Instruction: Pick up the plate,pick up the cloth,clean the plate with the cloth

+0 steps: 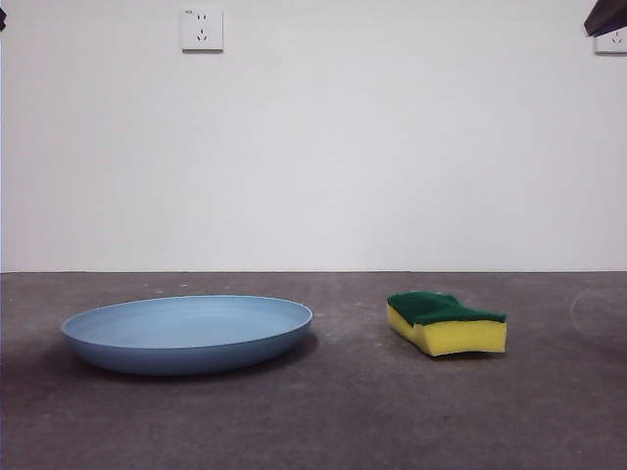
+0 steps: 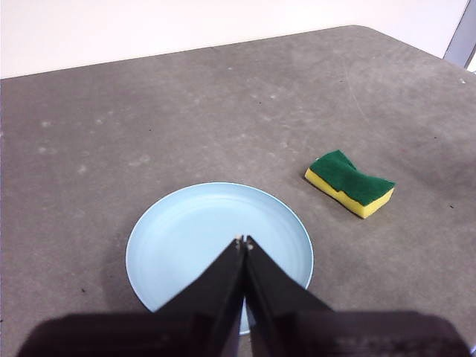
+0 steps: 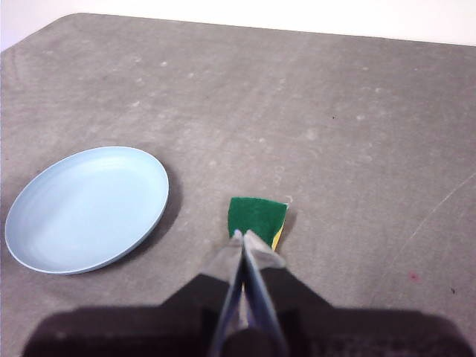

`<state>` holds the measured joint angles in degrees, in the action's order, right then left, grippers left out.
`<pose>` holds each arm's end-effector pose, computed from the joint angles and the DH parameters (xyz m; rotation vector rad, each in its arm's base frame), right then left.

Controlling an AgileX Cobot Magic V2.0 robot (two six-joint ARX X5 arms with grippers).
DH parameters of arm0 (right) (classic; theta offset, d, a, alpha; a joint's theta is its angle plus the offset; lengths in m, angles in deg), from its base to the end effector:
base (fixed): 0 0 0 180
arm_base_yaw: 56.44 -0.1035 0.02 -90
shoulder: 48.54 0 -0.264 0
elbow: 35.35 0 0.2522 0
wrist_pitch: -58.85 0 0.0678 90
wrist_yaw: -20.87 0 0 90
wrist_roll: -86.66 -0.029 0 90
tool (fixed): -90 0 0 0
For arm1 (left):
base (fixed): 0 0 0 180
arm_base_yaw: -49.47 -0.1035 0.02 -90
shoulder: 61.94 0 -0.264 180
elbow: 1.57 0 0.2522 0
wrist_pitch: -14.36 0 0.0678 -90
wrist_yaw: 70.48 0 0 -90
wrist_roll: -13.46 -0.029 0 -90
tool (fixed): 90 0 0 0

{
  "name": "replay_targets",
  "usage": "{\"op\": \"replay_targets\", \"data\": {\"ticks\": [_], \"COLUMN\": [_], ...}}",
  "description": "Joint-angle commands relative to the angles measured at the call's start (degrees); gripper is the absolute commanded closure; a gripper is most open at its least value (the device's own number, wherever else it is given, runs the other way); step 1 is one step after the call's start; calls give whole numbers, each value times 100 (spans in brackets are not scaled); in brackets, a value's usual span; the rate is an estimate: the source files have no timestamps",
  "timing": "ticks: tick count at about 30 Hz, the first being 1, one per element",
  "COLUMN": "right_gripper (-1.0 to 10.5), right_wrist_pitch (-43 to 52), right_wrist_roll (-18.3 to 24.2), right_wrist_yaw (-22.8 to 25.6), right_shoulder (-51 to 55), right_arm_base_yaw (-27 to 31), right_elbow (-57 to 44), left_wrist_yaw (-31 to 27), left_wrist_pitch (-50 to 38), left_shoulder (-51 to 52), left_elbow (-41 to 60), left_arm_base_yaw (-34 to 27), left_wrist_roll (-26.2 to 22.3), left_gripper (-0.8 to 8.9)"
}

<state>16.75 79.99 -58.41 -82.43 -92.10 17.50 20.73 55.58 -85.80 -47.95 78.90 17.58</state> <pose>0.1071 0.0702 0.2948 -0.0470 0.3981 0.4064 0.0896 -0.0512 0.2758 0.0109 0.3391 -0.5180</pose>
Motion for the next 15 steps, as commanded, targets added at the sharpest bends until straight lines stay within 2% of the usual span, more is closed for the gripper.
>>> {"op": "replay_targets", "data": {"ticks": [1, 4, 10, 15], "right_gripper": [946, 946, 946, 946], "right_wrist_pitch": [33, 31, 31, 31], "right_wrist_roll": [-50, -50, -50, -50], "right_wrist_yaw": [15, 15, 15, 15], "right_shoulder": [17, 17, 17, 17], "right_arm_base_yaw": [-4, -4, -4, -4], "right_elbow": [-35, -35, -35, -35], "left_wrist_yaw": [-155, -205, -57, 114], "left_wrist_pitch": [0, -168, -507, -778], "left_shoulder": [125, 247, 544, 964], "left_elbow": [24, 39, 114, 533], "left_arm_base_yaw": [-98, -459, -1497, -2114], "left_wrist_roll": [-380, -590, -570, -588], "left_gripper": [816, 816, 816, 816]}}
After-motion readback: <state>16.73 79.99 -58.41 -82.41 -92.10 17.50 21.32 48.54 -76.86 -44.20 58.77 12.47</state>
